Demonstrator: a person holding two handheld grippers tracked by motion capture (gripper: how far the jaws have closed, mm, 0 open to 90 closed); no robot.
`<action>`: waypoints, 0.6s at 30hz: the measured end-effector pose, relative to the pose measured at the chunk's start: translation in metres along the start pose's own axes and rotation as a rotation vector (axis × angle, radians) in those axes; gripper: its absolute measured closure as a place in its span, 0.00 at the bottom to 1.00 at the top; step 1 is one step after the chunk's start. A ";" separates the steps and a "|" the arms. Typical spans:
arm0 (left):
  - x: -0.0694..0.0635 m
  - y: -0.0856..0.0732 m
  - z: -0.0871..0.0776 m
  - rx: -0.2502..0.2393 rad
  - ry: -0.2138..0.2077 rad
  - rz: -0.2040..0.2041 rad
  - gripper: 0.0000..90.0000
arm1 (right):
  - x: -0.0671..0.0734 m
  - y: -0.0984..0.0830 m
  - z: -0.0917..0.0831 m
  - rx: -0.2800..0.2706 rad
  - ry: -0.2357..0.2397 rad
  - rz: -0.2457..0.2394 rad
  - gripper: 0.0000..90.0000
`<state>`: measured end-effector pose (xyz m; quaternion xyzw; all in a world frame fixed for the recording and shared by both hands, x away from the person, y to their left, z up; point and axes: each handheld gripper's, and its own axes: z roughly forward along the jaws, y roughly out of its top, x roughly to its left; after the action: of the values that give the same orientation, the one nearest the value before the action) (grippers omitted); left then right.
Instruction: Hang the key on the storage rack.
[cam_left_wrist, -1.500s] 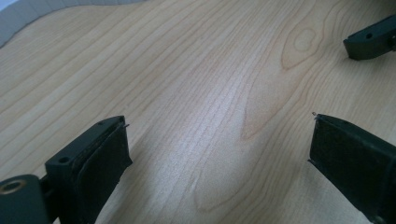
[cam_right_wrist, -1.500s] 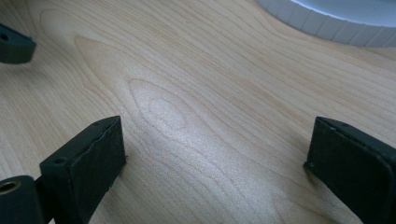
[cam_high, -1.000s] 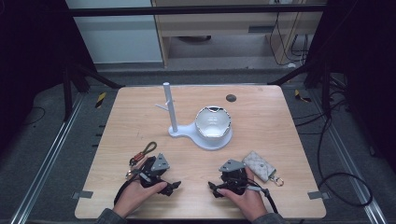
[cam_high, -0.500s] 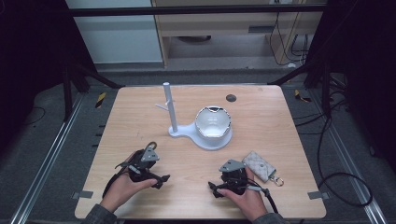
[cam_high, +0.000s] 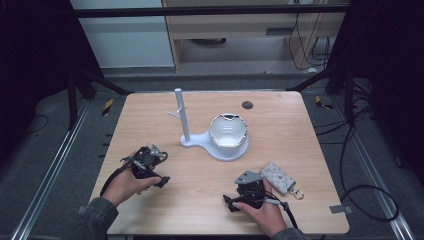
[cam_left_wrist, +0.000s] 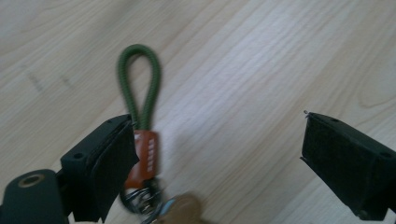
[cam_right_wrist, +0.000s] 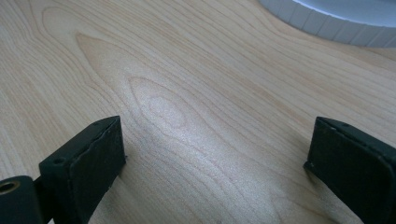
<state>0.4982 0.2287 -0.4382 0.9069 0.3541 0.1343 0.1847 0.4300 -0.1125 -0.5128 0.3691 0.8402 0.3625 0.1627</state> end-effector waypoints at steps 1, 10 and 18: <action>0.003 0.001 -0.002 0.016 0.013 0.001 0.11 | 0.000 0.000 0.000 0.000 0.000 0.002 0.04; 0.029 0.002 -0.009 0.064 0.036 -0.055 0.16 | 0.000 0.000 0.000 0.000 0.001 0.000 0.04; 0.044 0.000 0.008 0.158 0.018 -0.064 0.30 | 0.000 0.000 0.000 -0.001 -0.001 0.000 0.04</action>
<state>0.5330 0.2570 -0.4403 0.9056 0.3941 0.1079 0.1135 0.4297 -0.1128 -0.5129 0.3690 0.8400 0.3626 0.1634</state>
